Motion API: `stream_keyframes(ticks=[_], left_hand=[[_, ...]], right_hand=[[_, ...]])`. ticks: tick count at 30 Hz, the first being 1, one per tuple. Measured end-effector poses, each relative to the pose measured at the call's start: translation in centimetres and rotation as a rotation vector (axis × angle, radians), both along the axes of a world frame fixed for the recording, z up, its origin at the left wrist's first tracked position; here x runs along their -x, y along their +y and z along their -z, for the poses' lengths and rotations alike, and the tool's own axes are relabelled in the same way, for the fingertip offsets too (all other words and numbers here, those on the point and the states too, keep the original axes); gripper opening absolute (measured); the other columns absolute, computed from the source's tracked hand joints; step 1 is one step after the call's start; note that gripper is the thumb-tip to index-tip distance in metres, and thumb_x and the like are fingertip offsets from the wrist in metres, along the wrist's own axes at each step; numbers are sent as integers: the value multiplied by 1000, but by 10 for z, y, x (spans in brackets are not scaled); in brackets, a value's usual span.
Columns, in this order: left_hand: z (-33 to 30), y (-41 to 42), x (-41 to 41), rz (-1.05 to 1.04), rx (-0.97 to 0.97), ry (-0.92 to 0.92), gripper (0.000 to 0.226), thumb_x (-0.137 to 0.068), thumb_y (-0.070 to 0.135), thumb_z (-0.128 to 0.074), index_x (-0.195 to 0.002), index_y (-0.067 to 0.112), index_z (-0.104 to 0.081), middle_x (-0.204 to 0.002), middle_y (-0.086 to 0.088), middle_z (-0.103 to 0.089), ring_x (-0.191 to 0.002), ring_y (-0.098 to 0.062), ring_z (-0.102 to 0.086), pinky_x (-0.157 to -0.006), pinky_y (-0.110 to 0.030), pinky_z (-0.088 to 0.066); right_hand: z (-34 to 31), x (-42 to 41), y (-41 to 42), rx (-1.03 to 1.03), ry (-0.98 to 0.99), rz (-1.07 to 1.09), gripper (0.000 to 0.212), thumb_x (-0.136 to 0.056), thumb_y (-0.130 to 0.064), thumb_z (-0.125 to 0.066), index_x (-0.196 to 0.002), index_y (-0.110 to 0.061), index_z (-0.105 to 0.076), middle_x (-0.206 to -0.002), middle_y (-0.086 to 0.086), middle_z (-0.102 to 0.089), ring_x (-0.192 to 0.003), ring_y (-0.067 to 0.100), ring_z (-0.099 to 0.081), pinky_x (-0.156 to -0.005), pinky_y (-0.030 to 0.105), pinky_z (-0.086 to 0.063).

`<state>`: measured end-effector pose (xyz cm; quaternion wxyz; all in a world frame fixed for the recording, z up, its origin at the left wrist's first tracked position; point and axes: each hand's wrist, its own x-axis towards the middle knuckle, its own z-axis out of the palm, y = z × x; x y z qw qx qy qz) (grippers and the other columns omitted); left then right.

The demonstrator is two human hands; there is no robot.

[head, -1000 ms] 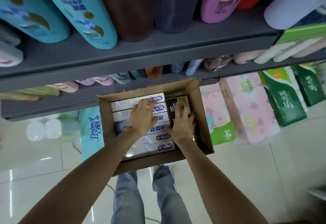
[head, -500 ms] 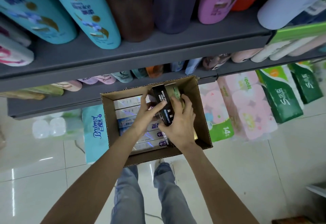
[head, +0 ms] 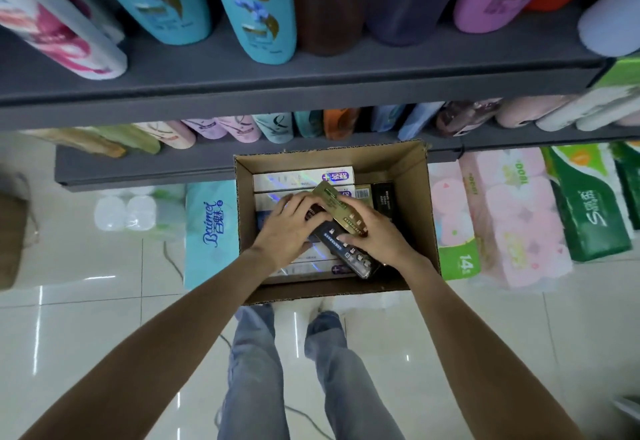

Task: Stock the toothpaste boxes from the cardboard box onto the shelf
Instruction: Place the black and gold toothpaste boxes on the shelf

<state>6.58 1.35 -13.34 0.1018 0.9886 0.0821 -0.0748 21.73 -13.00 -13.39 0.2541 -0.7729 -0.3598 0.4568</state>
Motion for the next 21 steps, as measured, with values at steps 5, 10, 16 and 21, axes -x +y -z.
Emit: stream_keyframes(ticks=[5,10,16,21], left_hand=[[7,-1,-6,94,-104,23,57,-64,26,-78,-115,16,-55,-115,-7,-58,-105,-24,-48,-90,-36,-32],[-2,10,4,0,7,277,55,-85,49,-58,-130,21,-39,-126,-1,-53,-117,-21,-49,-99,-32,-35],[-58,24,48,-311,363,37,54,-77,44,-70,-121,23,-48,-118,1,-60,-106,-22,-56,-89,-33,-45],[-116,26,75,-677,898,-31,49,-70,63,-63,-113,43,-50,-109,11,-65,-99,-12,-62,-89,-33,-48]], right_hand=[[2,-9,-3,83,-129,5,63,-88,-25,-63,-143,-27,-31,-133,6,-55,-116,25,-55,-96,33,-44],[-5,-2,5,133,-350,-82,66,-82,-24,-67,-139,-21,-34,-131,10,-53,-110,28,-58,-90,38,-50],[-62,-10,12,63,-370,156,52,-82,-32,-63,-131,-27,-43,-114,7,-64,-102,31,-61,-88,40,-49],[-147,-7,1,-13,-393,156,45,-88,-30,-56,-132,-24,-46,-105,5,-67,-90,28,-61,-78,33,-48]])
